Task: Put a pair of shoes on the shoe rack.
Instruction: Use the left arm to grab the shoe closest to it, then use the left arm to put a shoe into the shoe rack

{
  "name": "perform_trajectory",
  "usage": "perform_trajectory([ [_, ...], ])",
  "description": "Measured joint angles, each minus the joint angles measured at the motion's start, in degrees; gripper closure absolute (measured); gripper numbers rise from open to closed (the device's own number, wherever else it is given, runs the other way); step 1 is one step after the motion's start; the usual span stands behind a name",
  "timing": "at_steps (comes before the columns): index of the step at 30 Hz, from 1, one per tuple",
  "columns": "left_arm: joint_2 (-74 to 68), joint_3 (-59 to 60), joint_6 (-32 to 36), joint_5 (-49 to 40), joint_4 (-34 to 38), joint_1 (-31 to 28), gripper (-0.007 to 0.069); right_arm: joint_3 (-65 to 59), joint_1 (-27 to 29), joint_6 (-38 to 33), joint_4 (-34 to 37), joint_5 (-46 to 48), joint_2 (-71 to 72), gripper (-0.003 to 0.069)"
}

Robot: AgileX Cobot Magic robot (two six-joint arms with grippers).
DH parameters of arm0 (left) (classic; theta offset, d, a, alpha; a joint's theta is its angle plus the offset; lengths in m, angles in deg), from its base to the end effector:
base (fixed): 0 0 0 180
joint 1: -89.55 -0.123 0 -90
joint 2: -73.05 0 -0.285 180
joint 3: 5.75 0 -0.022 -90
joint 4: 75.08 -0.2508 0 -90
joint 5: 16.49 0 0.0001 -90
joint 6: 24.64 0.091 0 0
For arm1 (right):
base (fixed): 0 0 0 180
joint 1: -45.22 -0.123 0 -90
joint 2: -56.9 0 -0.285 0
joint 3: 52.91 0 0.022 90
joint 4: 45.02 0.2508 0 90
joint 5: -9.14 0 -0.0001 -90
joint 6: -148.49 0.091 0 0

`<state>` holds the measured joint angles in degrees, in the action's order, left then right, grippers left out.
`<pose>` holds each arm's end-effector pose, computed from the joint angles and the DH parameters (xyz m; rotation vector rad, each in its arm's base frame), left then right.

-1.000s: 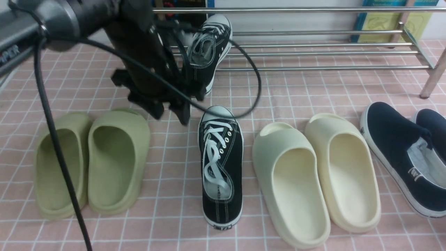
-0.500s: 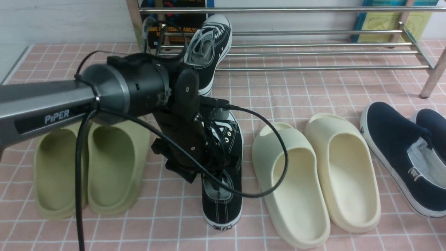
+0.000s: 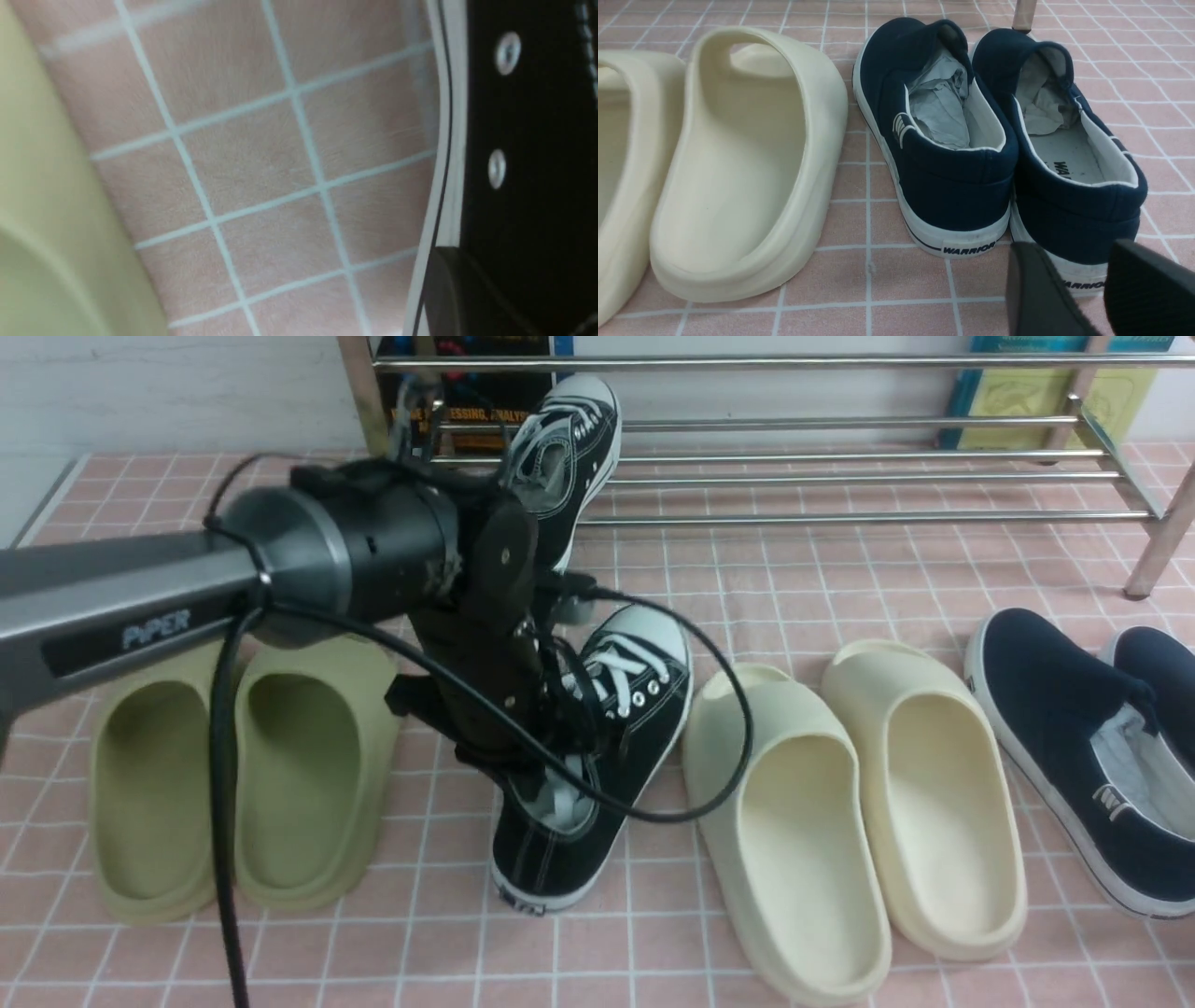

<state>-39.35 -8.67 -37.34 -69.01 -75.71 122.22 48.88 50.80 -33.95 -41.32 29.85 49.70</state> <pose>0.3207 -0.2047 0.2370 0.5005 2.7992 -0.1609 0.0528 -0.0031 0.1754 0.0907 1.8493 -0.0343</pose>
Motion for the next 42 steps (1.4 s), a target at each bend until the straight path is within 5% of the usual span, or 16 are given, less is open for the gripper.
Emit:
perform_trajectory([
  [8, 1.02, -12.67, 0.28, -0.46, 1.02, -0.04, 0.0602, 0.0, 0.0, 0.0, 0.0, 0.0, 0.0, 0.0419],
  [27, -28.13, -49.74, -3.0, 0.6, 5.17, -8.35, 0.06, 0.0, 0.0, 0.0, 0.0, 0.0, 0.0, 0.0419],
  [35, -32.81, -56.19, -3.5, 4.96, 5.57, -8.35, 0.0586, 0.0, 0.0, 0.0, 0.0, 0.0, 0.0, 0.0419],
  [42, -33.02, -57.04, -1.64, 6.86, 6.62, -8.35, 0.0465, 0.0, 0.0, 0.0, 0.0, 0.0, 0.0, 0.0419],
])
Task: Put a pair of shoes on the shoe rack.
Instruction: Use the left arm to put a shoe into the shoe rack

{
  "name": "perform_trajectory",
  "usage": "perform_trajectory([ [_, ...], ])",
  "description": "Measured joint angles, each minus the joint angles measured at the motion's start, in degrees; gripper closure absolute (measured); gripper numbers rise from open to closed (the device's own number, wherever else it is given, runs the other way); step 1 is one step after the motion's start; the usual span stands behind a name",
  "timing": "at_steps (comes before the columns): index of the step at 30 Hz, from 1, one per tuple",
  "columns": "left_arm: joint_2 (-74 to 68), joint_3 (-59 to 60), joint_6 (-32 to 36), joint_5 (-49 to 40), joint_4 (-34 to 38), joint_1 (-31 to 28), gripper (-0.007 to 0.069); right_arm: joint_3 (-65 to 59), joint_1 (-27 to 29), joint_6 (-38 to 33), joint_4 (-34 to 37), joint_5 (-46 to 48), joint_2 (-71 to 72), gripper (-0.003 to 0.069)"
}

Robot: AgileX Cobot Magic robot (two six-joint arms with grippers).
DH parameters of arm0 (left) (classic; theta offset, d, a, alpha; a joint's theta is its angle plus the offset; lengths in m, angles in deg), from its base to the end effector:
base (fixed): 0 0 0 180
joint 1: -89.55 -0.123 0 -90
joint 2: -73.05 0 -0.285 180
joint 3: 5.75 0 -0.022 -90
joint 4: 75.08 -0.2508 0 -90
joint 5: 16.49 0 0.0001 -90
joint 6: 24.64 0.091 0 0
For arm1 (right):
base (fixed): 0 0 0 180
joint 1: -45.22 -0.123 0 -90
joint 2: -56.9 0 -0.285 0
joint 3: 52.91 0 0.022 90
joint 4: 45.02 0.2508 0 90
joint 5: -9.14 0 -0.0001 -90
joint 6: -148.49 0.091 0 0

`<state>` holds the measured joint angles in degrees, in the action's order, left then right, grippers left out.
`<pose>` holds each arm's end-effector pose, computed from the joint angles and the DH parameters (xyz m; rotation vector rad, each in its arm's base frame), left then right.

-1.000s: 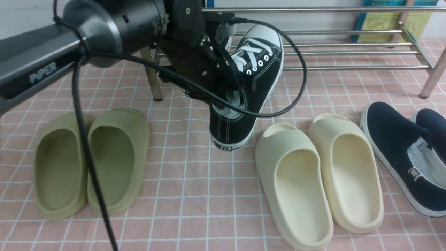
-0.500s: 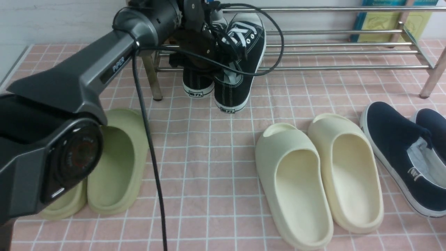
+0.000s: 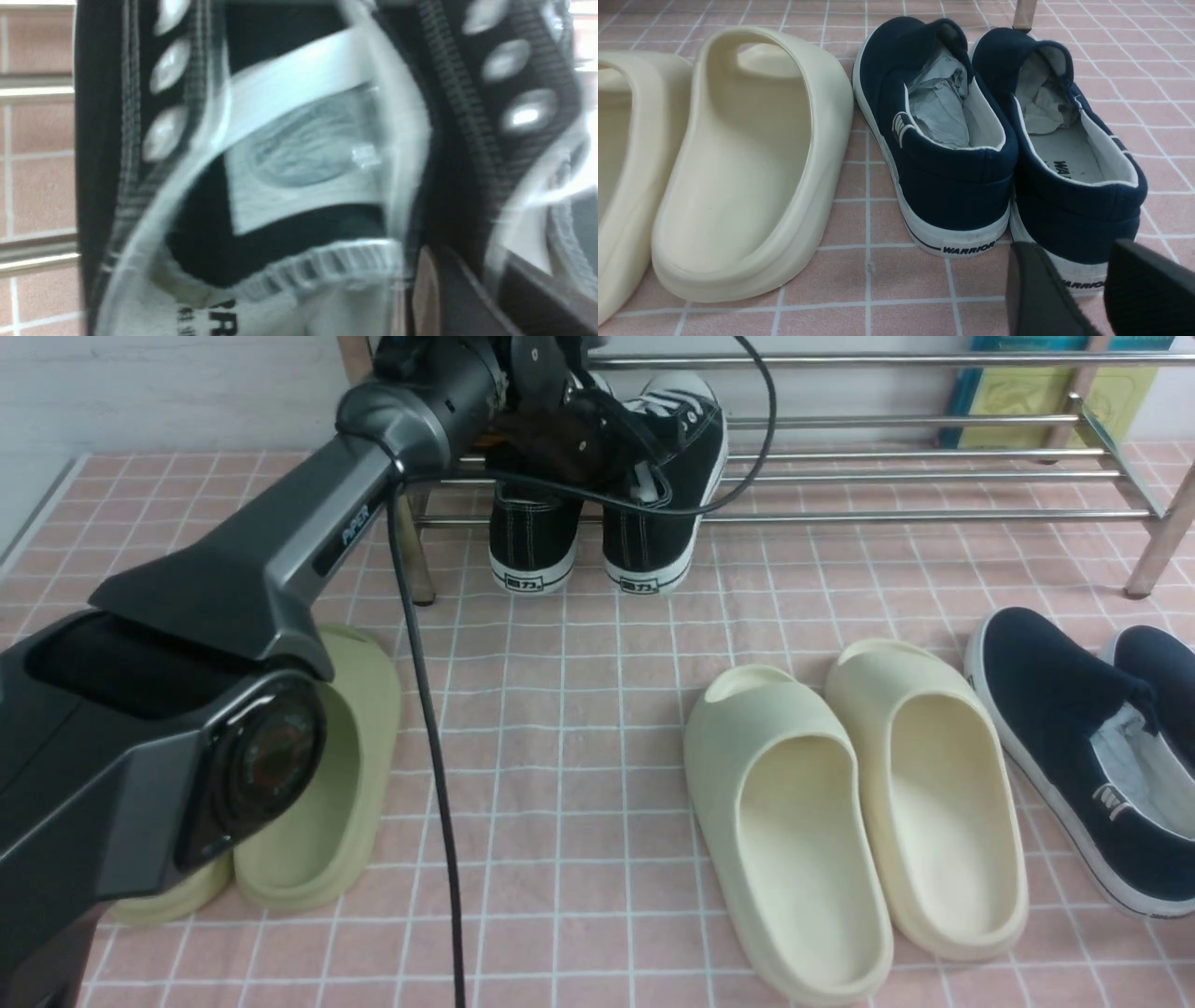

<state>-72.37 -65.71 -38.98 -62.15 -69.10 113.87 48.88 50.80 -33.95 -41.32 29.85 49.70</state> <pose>0.4997 -0.2333 0.2670 0.1572 2.3237 -0.4688 0.0528 -0.0031 0.1754 0.0907 1.8493 -0.0343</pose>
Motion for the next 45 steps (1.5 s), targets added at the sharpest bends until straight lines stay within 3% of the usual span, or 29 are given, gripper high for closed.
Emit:
perform_trajectory([
  [6, 0.58, -0.05, 0.06, -3.38, 0.29, 0.0, 0.0334, 0.0, 0.0, 0.0, 0.0, 0.0, 0.0, 0.0419],
  [11, 3.57, -0.63, 0.7, -10.0, -0.88, 0.0, 0.0319, 0.0, 0.0, 0.0, 0.0, 0.0, 0.0, 0.0419],
  [16, 8.82, -0.95, 5.37, -18.58, -2.72, 0.0, 0.0377, 0.0, 0.0, 0.0, 0.0, 0.0, 0.0, 0.0419],
  [20, 11.12, -1.27, 10.32, -25.1, -2.76, 0.51, 0.0509, 0.0, 0.0, 0.0, 0.0, 0.0, 0.0, 0.0419],
  [26, 9.32, 1.95, 12.52, -25.1, -4.08, 4.0, 0.062, 0.0, 0.0, 0.0, 0.0, 0.0, 0.0, 0.0419],
  [31, 3.95, 3.18, 12.26, -21.88, -5.98, 7.06, 0.0622, 0.0, 0.0, 0.0, 0.0, 0.0, 0.0, 0.0419],
  [39, 2.24, 2.87, 3.19, -12.59, -11.35, 7.41, 0.0622, 0.0, 0.0, 0.0, 0.0, 0.0, 0.0, 0.0419],
  [45, 2.24, 2.62, 0.66, -5.08, -10.99, 7.41, 0.0622, 0.0, 0.0, 0.0, 0.0, 0.0, 0.0, 0.0419],
])
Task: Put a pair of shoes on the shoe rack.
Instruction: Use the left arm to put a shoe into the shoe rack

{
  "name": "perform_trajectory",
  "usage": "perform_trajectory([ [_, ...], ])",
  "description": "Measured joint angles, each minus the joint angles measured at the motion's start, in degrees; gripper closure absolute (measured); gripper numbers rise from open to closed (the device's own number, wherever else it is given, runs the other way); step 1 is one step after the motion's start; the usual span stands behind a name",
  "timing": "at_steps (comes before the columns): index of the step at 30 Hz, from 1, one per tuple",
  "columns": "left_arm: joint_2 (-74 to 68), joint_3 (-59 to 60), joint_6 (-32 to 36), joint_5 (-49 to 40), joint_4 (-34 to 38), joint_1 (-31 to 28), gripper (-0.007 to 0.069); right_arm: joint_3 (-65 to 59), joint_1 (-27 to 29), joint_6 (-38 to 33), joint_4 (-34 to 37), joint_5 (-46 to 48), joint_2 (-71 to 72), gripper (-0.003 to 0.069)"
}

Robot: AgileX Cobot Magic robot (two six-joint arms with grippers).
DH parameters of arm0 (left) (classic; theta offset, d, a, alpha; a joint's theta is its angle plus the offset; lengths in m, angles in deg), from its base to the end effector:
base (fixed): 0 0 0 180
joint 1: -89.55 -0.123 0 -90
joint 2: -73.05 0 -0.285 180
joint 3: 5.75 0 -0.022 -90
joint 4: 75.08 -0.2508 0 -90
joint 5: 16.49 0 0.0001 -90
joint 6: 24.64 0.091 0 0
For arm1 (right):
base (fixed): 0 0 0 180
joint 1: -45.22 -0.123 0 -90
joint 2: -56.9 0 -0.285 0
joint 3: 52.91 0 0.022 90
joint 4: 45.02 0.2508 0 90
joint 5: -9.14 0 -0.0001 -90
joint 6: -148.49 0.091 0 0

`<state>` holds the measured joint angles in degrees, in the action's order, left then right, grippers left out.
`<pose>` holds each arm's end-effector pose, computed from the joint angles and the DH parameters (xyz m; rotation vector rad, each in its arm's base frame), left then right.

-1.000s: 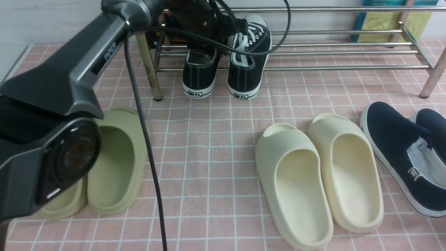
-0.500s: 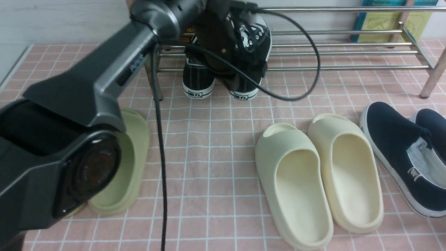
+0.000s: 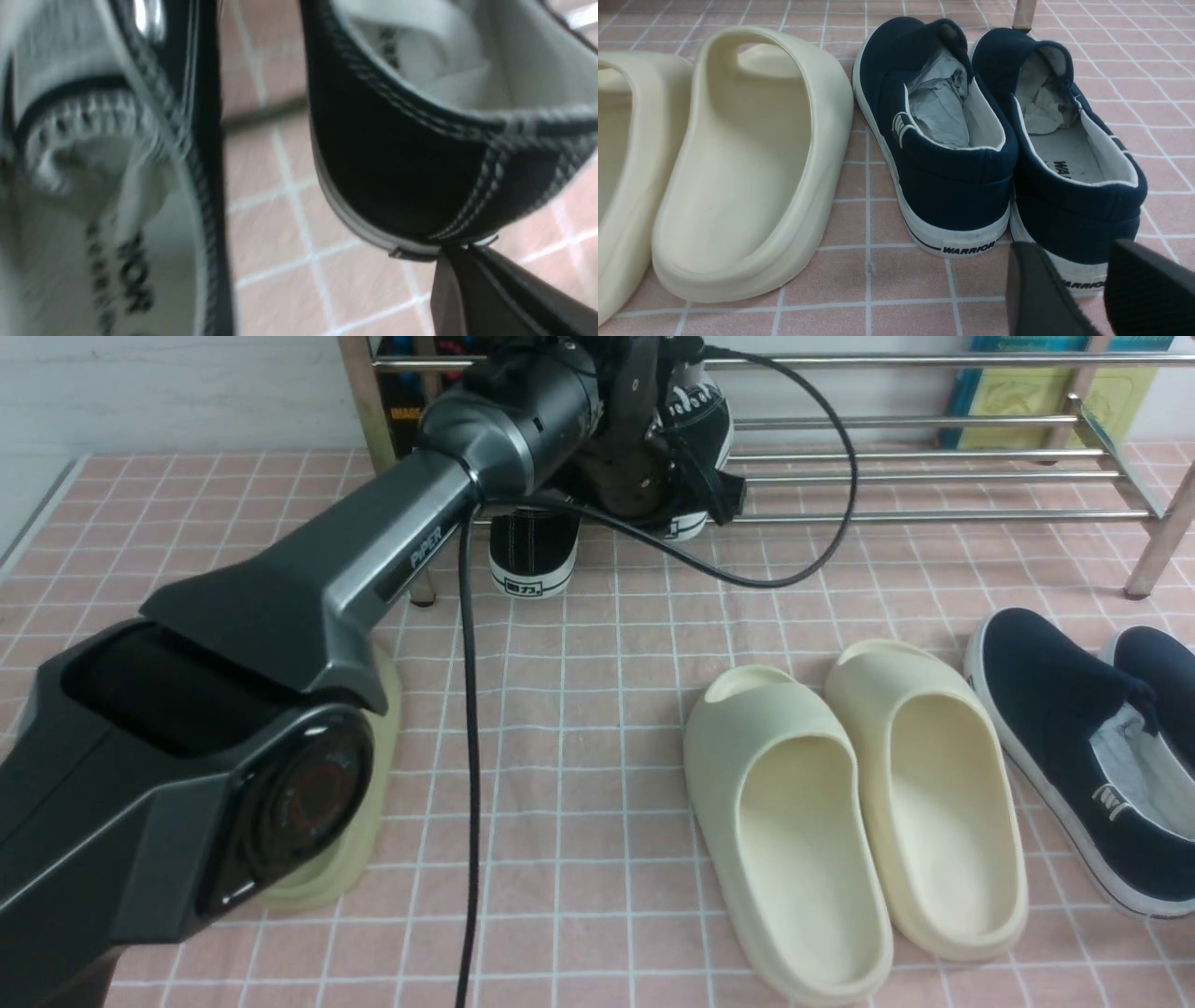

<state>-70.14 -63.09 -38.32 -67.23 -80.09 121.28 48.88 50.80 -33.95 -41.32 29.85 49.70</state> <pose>0.4618 -0.2783 0.2679 0.4095 2.3614 -0.2689 0.0528 -0.0031 0.1754 0.0907 1.8493 -0.0343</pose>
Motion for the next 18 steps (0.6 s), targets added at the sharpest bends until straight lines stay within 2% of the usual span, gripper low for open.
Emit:
perform_trajectory([
  [3, -0.12, 0.0, 0.0, -0.41, 0.74, 0.0, 0.0622, 0.0, 0.0, 0.0, 0.0, 0.0, 0.0, 0.0419],
  [8, 0.98, 0.0, 0.06, -6.38, 0.29, -0.1, 0.062, 0.0, 0.0, 0.0, 0.0, 0.0, 0.0, 0.0419],
  [12, 6.09, 0.0, 3.55, -13.46, -0.45, -0.1, 0.0617, 0.0, 0.0, 0.0, 0.0, 0.0, 0.0, 0.0419],
  [15, 11.55, -0.04, 6.3, -19.2, -3.61, -0.49, 0.0612, 0.0, 0.0, 0.0, 0.0, 0.0, 0.0, 0.0419],
  [18, 13.98, 0.19, 6.73, -19.97, -5.9, -1.82, 0.061, 0.0, 0.0, 0.0, 0.0, 0.0, 0.0, 0.0419],
])
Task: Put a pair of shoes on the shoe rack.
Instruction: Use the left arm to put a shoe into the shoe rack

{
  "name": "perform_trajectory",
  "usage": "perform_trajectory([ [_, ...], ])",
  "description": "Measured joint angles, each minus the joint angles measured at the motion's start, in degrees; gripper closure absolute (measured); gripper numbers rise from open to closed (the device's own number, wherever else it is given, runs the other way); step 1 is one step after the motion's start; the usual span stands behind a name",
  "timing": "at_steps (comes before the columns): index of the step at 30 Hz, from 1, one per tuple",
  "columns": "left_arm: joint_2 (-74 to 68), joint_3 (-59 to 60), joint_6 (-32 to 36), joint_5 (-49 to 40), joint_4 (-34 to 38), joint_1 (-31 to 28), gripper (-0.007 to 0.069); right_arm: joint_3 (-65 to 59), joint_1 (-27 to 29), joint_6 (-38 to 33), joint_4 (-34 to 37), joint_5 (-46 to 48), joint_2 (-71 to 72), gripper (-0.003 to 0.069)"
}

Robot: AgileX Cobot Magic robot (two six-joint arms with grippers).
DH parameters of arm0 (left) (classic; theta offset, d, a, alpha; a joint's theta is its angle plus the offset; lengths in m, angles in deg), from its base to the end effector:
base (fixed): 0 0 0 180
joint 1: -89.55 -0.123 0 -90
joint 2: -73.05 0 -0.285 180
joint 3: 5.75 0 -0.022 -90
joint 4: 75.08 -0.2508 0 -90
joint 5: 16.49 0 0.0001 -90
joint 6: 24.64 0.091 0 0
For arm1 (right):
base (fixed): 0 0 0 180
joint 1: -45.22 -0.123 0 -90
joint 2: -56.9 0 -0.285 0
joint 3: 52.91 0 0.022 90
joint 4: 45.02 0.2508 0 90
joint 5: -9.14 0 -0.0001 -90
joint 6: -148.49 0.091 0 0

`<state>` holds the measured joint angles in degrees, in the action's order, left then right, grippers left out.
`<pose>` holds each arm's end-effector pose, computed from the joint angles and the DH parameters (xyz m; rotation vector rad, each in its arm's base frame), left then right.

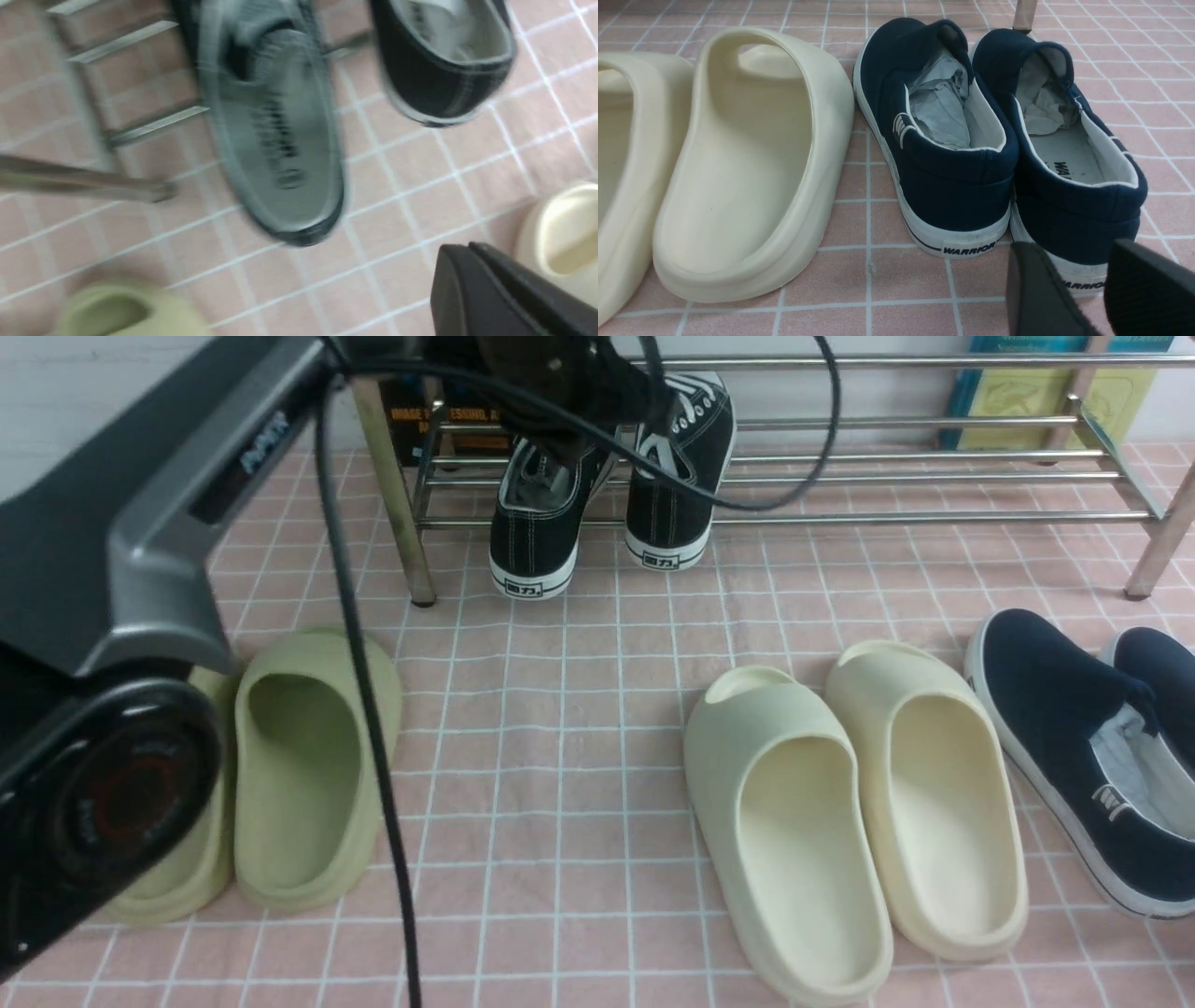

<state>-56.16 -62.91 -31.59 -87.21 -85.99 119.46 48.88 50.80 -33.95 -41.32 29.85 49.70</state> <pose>0.4125 -0.2185 0.3710 0.4935 2.4157 -0.0269 0.0528 -0.0031 0.1754 0.0907 1.8493 -0.0343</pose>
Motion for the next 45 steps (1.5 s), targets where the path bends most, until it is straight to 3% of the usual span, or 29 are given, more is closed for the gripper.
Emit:
perform_trajectory([
  [5, 0.76, 7.14, 0.28, 0.0, -0.1, -4.02, 0.0608, 0.0, 0.0, 0.0, 0.0, 0.0, 0.0, 0.0419],
  [12, -1.54, 17.49, 1.48, 1.9, 0.6, -4.73, 0.0606, 0.0, 0.0, 0.0, 0.0, 0.0, 0.0, 0.0419],
  [17, -3.2, 18.04, -0.56, 11.98, -0.58, -4.73, 0.0606, 0.0, 0.0, 0.0, 0.0, 0.0, 0.0, 0.0419],
  [26, -3.25, 14.18, -3.88, 17.31, 0.16, -4.73, 0.0605, 0.0, 0.0, 0.0, 0.0, 0.0, 0.0, 0.0419],
  [39, -4.22, 14.07, -4.12, 14.43, 1.53, -4.73, 0.0601, 0.0, 0.0, 0.0, 0.0, 0.0, 0.0, 0.0419],
  [45, 5.82, 14.07, -4.13, 10.57, 1.44, -4.73, 0.0601, 0.0, 0.0, 0.0, 0.0, 0.0, 0.0, 0.0419],
])
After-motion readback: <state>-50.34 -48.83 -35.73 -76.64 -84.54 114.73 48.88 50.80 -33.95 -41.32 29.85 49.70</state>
